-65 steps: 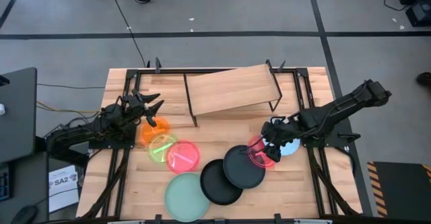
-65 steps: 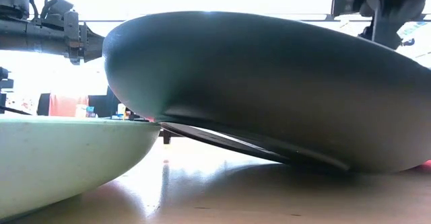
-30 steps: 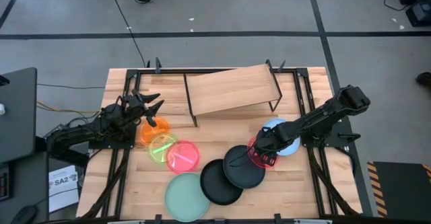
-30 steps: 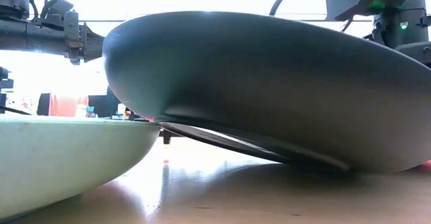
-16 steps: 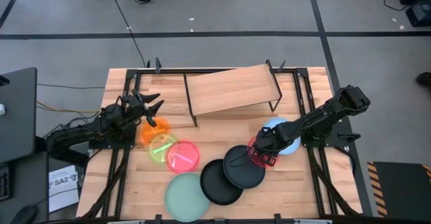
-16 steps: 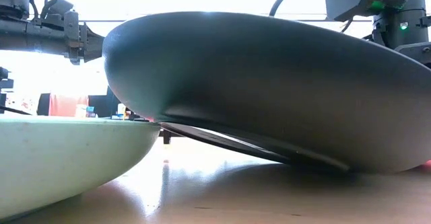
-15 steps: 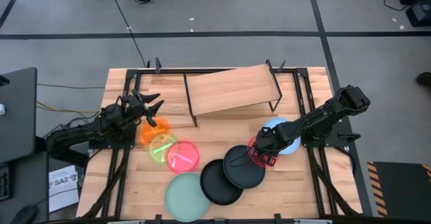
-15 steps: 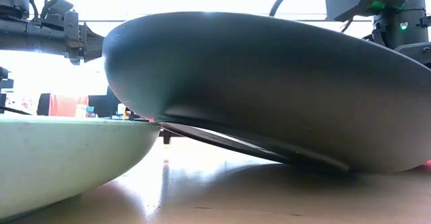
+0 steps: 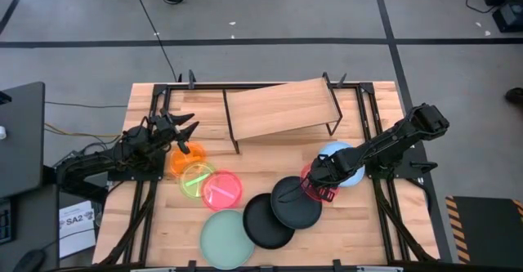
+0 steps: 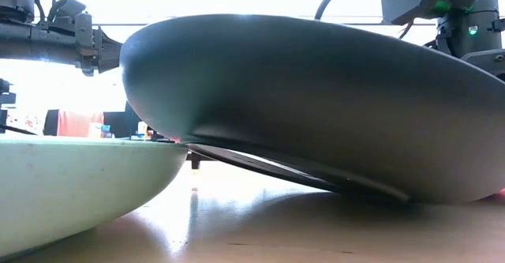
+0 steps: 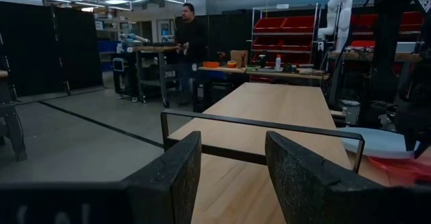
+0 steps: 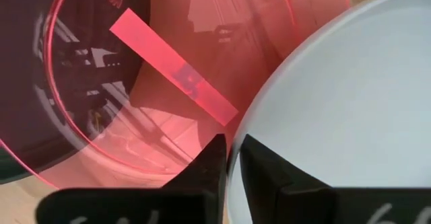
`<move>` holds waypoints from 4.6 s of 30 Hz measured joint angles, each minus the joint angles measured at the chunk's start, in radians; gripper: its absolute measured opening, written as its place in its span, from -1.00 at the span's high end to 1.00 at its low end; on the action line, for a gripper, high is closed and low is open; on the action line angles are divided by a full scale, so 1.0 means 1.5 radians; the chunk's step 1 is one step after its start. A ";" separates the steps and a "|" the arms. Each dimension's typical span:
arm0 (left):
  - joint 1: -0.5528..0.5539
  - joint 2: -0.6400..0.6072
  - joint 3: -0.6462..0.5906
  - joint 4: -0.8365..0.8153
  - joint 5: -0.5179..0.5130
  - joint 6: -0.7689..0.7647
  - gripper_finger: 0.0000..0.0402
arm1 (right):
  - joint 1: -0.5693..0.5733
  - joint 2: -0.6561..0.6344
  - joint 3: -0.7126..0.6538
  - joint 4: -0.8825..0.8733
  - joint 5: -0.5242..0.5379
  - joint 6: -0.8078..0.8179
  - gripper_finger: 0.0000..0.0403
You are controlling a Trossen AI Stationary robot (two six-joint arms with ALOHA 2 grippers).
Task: Place and stack plates onto a shelf
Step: Put the large blue plate on the shelf
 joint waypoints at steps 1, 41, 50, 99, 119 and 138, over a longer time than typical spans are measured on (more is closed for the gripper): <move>0.000 0.000 0.000 0.000 0.000 0.000 0.14 | 0.000 0.000 0.000 0.000 -0.002 0.000 0.80; 0.000 0.000 0.000 0.000 0.000 0.000 0.14 | 0.000 -0.227 0.000 -0.049 -0.116 0.002 0.92; 0.000 0.000 0.000 0.000 0.000 0.000 0.14 | 0.000 -0.337 0.000 -0.050 -0.157 0.002 0.92; 0.000 0.000 0.000 0.000 0.000 0.000 0.14 | -0.199 -0.244 0.486 -0.228 -0.086 -0.666 0.92; 0.000 0.000 0.000 0.000 0.000 0.000 0.14 | -0.415 -0.063 0.571 -0.351 -0.045 -0.933 0.92; 0.000 0.000 0.000 0.000 0.000 0.000 0.14 | -0.489 -0.017 0.524 -0.326 -0.016 -0.978 0.92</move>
